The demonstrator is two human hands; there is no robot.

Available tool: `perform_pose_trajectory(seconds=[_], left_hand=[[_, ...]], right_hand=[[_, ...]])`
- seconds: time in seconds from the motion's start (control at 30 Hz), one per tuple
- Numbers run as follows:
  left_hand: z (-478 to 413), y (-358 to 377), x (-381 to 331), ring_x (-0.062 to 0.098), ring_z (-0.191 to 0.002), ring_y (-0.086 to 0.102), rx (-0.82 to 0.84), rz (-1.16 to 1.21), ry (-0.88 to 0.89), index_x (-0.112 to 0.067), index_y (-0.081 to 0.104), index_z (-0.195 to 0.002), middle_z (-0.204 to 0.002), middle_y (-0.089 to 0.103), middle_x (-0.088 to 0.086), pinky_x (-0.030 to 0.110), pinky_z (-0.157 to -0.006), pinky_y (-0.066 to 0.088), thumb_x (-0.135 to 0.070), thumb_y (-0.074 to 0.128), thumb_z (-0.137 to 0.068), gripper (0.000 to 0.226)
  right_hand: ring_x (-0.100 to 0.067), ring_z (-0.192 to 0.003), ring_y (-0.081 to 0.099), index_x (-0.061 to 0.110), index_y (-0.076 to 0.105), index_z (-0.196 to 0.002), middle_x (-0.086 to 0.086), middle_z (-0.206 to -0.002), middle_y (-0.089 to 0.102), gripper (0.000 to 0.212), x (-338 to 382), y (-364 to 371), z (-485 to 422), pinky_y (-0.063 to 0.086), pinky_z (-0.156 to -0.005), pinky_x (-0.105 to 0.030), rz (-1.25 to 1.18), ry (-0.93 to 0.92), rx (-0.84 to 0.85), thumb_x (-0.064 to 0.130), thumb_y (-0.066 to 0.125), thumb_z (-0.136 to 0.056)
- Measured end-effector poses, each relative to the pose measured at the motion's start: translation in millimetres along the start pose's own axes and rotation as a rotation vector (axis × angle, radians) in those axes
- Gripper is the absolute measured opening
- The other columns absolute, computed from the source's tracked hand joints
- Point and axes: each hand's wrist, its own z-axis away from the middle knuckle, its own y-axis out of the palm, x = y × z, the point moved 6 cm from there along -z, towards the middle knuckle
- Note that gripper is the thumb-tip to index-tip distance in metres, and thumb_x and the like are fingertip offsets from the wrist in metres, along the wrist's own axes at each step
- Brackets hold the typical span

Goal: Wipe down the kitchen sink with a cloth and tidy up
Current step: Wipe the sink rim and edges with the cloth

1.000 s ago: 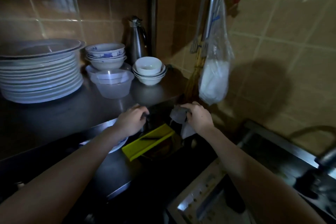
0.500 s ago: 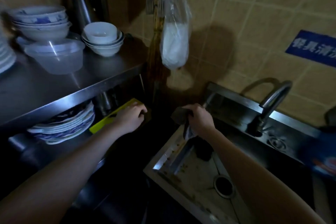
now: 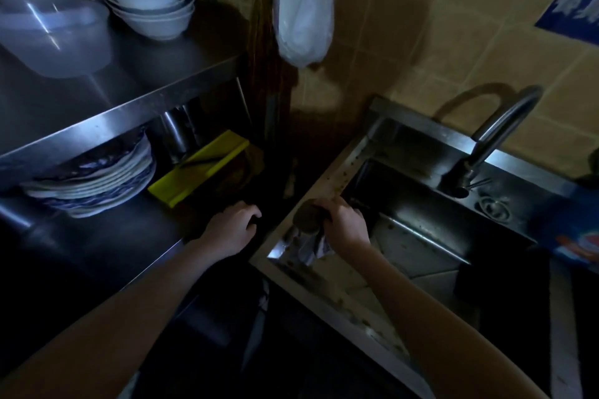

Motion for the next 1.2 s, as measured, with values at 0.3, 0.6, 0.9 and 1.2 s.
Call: perform_pose_trajectory(seconds=[0.3,0.6,0.9,1.2], left_hand=[[23.7,68.9,25.2,0.024,-0.121,0.049,0.141,0.009,-0.093,-0.026,0.041,-0.138,-0.134,0.052,0.002,0.039,-0.099,0.042,-0.038,0.053,-0.090,0.051],[29.3,81.0,29.6,0.023,-0.108,0.061,0.054,0.144,-0.114,-0.020,0.056,-0.127,-0.117,0.066,0.005,0.033,-0.086,0.048,-0.034,0.061,-0.085,0.044],[24.0,84.5,30.3,0.022,-0.099,0.065,0.068,0.297,-0.153,-0.014,0.055,-0.128,-0.115,0.067,0.004,0.031,-0.080,0.049,-0.031,0.063,-0.087,0.045],[22.3,86.7,32.2,0.015,-0.115,0.056,0.054,0.259,-0.228,-0.023,0.055,-0.128,-0.128,0.059,-0.003,0.024,-0.092,0.043,-0.029,0.065,-0.084,0.045]], right_hand=[[-0.030,-0.101,0.061,0.031,0.055,-0.125,-0.003,-0.111,0.059,0.050,-4.9,49.8,24.3,0.047,-0.081,-0.037,0.007,0.015,-0.010,0.008,0.052,-0.081],[-0.030,-0.119,0.049,0.030,0.051,-0.133,-0.005,-0.132,0.045,0.046,-5.2,109.4,43.7,0.047,-0.093,-0.036,0.000,-0.009,0.259,0.015,0.052,-0.089],[-0.031,-0.111,0.048,0.024,0.063,-0.121,-0.009,-0.125,0.050,0.033,-3.8,119.1,39.8,0.049,-0.086,-0.037,-0.022,-0.103,0.270,0.028,0.061,-0.088],[-0.029,-0.106,0.058,0.012,0.063,-0.121,-0.009,-0.130,0.044,0.032,-35.1,102.7,-13.8,0.052,-0.089,-0.035,-0.185,0.074,0.100,0.017,0.059,-0.090]])
